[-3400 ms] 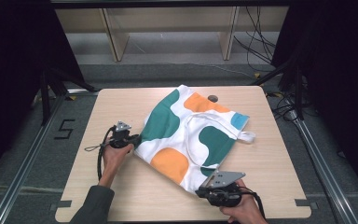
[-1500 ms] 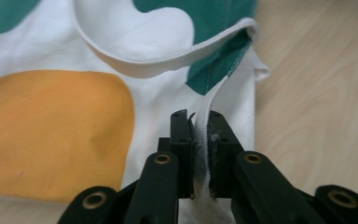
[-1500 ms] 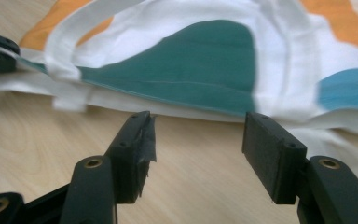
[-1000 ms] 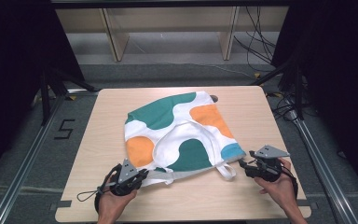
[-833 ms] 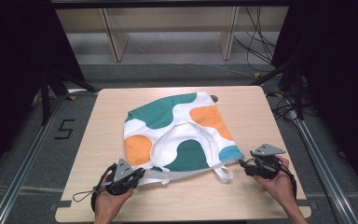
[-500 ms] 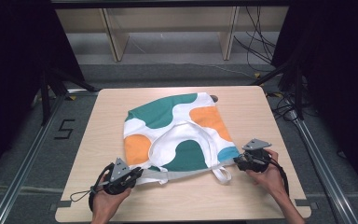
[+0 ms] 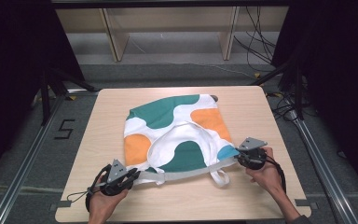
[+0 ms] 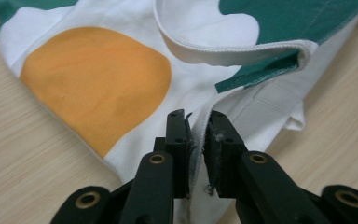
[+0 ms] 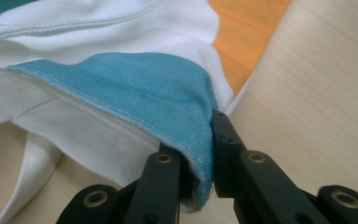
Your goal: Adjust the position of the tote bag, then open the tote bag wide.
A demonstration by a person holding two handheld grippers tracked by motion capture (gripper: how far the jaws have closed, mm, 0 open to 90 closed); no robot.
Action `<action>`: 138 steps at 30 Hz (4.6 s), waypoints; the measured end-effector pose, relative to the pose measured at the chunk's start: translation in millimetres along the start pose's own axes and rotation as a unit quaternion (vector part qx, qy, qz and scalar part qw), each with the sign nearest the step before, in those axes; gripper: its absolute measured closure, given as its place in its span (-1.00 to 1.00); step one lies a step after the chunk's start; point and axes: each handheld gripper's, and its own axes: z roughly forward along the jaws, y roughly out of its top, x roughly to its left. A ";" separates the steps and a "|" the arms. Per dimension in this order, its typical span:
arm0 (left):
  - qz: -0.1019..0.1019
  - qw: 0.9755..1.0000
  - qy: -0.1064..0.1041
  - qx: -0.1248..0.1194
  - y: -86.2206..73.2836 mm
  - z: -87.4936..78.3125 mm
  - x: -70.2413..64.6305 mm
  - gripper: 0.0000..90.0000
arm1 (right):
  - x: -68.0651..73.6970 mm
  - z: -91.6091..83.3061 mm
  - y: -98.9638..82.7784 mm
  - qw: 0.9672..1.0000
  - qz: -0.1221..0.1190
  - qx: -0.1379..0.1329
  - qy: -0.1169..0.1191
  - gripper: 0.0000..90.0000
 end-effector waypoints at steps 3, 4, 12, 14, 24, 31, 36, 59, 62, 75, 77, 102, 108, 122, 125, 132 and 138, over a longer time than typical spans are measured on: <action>-0.009 1.000 0.004 -0.008 -3.5 -0.7 5.3 0.74 | 13.8 -15.0 -5.0 1.000 -0.015 0.000 0.013 0.84; 0.003 1.000 0.004 -0.002 -4.1 -2.2 7.4 0.74 | 18.5 -20.3 -6.2 1.000 -0.022 -0.003 0.012 0.83; 0.053 0.997 0.027 0.043 -8.4 0.6 6.9 0.47 | 52.0 -37.0 -24.1 0.998 -0.051 0.012 0.024 0.82; 0.047 0.996 0.034 0.061 -9.0 2.9 3.7 0.32 | 52.5 -37.0 -24.8 0.999 -0.043 0.009 0.023 0.79; 0.016 0.994 0.064 0.084 -11.2 10.2 5.6 0.12 | 45.0 -34.1 -24.4 1.000 -0.018 -0.015 0.020 0.56; 0.003 0.991 0.090 0.100 -13.5 5.4 11.1 0.27 | 45.7 -34.5 -24.0 1.000 -0.018 -0.013 0.020 0.60; 0.016 0.994 0.068 0.088 -12.1 9.7 18.4 0.51 | 46.0 -33.6 -24.9 0.999 -0.023 -0.012 0.023 0.61; 0.026 0.996 0.050 0.075 -10.5 19.5 26.9 0.51 | 44.8 -22.3 -27.4 0.999 -0.027 0.010 0.026 0.76; 0.034 0.995 0.047 0.076 -9.2 20.8 27.4 0.51 | 44.3 -25.2 -24.7 0.999 -0.031 -0.002 0.025 0.82; 0.059 0.997 0.040 0.028 5.9 6.3 24.4 0.88 | 34.6 -45.8 -14.5 0.997 -0.002 -0.071 0.014 0.84; 0.039 0.999 0.035 0.002 11.0 0.6 24.7 0.89 | 32.7 -50.4 -10.4 0.996 0.004 -0.086 0.007 0.84; 0.050 0.979 0.055 -0.192 132.8 -88.3 18.4 0.92 | -12.8 -160.5 72.7 0.968 -0.039 -0.233 -0.091 0.89; 0.067 0.970 0.047 -0.230 154.3 -119.1 8.9 0.92 | -17.9 -193.0 87.7 0.965 -0.065 -0.238 -0.086 0.89; 0.018 0.977 0.023 -0.213 163.1 -91.9 38.4 0.91 | -35.1 -198.1 114.9 0.966 -0.061 -0.238 -0.077 0.89; 0.023 0.982 0.024 -0.188 154.6 -78.3 41.9 0.90 | -38.9 -181.6 113.2 0.971 -0.050 -0.221 -0.076 0.89; 0.015 0.986 0.015 -0.163 136.3 -59.8 41.9 0.87 | -45.7 -155.0 103.6 0.976 -0.053 -0.200 -0.065 0.89; 0.010 0.990 -0.012 -0.139 124.1 -46.6 41.3 0.83 | -40.6 -147.0 92.3 0.978 -0.033 -0.199 -0.060 0.89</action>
